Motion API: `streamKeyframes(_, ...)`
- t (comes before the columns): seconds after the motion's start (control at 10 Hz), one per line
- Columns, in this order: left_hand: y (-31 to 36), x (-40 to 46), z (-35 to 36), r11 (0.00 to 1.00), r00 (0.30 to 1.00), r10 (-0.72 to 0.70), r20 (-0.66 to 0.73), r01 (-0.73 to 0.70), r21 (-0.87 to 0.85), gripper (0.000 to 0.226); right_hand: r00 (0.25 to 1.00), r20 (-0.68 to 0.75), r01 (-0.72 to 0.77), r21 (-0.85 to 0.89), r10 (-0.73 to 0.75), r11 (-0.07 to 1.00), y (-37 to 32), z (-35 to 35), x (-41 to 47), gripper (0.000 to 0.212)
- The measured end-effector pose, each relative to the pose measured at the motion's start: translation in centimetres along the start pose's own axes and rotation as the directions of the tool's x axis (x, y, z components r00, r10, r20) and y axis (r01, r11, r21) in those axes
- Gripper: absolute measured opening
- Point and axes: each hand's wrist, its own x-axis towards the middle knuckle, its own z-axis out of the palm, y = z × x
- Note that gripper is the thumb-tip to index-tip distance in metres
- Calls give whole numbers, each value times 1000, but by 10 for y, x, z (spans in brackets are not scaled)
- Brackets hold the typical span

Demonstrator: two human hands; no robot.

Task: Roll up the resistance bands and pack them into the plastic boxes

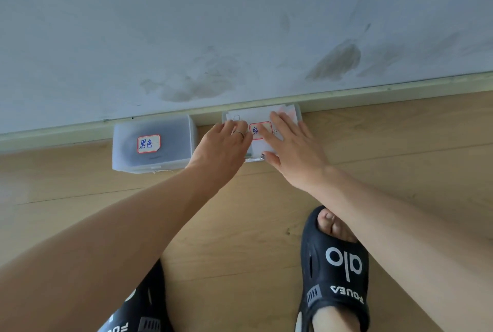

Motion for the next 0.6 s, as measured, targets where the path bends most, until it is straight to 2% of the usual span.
streamKeyframes(0.3, -19, -19, 8, 995, 999, -48, -12, 47, -89, 55, 999, 7, 42, -10, -42, 999, -29, -1, 9, 63)
streamKeyframes(0.4, -27, -24, 3, 988, 996, -58, 72, 68, -137, 70, 999, 29, 32, 50, -33, 998, -32, -10, 12, 63)
streamKeyframes(0.5, -45, -37, -24, 856, 979, -201, 47, 199, -478, 89, 962, -271, 85, 353, 15, 932, -31, -33, 3, 49)
streamKeyframes(0.6, -79, -73, -68, 443, 934, -357, -1, 168, -880, 92, 757, -553, 230, 725, 349, 650, -30, -94, -18, 30)
